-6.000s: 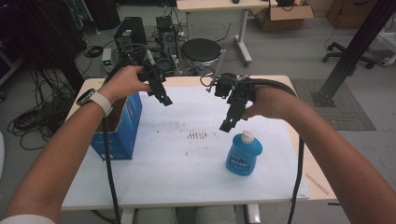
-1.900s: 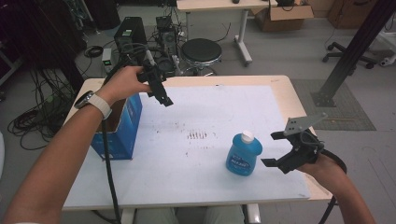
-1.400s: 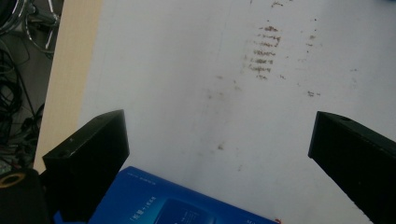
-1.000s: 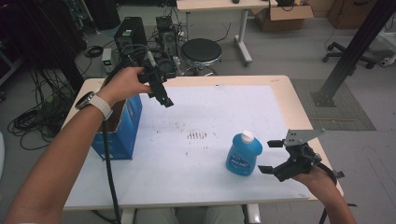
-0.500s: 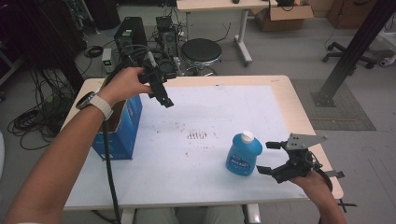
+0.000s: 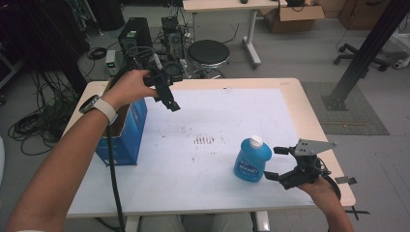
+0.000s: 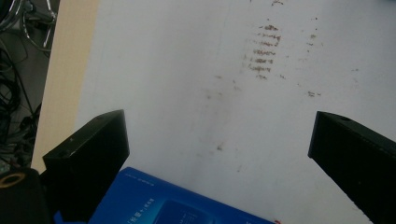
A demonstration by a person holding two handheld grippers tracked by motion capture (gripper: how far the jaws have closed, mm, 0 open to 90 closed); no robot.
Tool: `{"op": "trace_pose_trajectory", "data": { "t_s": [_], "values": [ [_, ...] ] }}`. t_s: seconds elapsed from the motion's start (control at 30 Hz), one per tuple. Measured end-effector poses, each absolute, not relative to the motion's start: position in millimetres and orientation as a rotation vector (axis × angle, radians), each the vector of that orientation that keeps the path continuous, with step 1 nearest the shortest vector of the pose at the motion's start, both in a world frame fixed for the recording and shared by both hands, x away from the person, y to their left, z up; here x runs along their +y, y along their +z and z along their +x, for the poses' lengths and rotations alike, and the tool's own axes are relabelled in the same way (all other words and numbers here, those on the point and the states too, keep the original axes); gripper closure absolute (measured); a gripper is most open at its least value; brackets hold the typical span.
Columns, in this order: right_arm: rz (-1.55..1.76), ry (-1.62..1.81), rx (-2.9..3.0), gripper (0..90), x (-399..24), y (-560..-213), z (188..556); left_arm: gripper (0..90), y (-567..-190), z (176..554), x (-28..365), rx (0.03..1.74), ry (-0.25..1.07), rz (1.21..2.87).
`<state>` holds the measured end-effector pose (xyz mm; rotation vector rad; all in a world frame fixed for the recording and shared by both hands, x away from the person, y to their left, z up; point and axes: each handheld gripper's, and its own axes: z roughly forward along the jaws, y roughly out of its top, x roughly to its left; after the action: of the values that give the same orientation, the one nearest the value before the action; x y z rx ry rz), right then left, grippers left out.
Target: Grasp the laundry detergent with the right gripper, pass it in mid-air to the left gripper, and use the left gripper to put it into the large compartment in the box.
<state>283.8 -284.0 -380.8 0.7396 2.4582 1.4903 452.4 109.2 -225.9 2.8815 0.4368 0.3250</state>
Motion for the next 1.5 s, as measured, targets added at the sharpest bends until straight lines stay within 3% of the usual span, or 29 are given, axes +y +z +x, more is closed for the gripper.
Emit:
{"op": "trace_pose_trajectory", "data": {
  "t_s": [1.0,1.5],
  "values": [
    [0.708,1.571,2.431,7.0,-246,-404,298,5.9,-225,451,112,0.439,0.323,2.881],
    [0.699,1.582,2.409,20.1,-245,-407,298,5.9,-225,451,112,0.444,0.326,2.88]
  ]
}}
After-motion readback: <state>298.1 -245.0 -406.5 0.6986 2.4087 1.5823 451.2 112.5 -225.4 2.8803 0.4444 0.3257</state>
